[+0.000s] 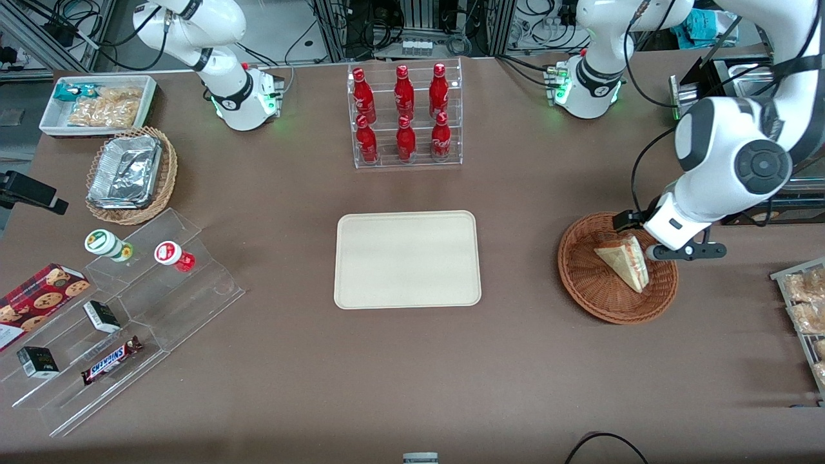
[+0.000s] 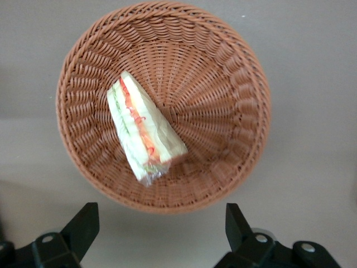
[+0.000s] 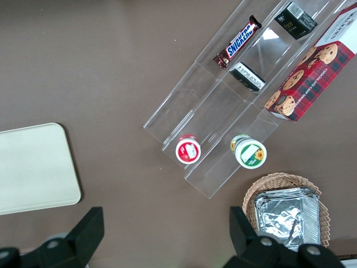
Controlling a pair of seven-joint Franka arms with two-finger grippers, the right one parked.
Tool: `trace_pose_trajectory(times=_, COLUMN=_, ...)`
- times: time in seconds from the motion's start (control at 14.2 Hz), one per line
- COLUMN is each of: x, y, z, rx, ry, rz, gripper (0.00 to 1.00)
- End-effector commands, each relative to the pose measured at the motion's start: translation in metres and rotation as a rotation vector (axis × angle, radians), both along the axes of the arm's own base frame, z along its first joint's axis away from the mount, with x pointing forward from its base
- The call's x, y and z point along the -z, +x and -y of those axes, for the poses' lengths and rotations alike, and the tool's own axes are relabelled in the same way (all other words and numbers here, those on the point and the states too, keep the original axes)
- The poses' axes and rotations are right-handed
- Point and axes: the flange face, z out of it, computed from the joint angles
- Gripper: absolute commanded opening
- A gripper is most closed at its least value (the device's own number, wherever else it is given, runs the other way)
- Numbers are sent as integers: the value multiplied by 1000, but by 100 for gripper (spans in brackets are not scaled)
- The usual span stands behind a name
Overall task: Place sandwich from basket to tray
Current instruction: 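Lower the open left gripper around the wrapped sandwich and close it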
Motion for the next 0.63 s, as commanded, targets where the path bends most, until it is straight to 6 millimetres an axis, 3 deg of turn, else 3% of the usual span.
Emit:
trace_pose_trajectory(times=0.0, x=12, y=-19, z=-18, rx=-21, ry=0, rz=53, gripper=100)
trace_pose_trajectory(times=0.14, x=16, y=-20, z=-23, rx=-65, ry=0, rz=51, gripper=100)
trace_pose_trajectory(times=0.56, x=38, y=-19, z=-25, rx=-527, ry=18, rz=105, gripper=100)
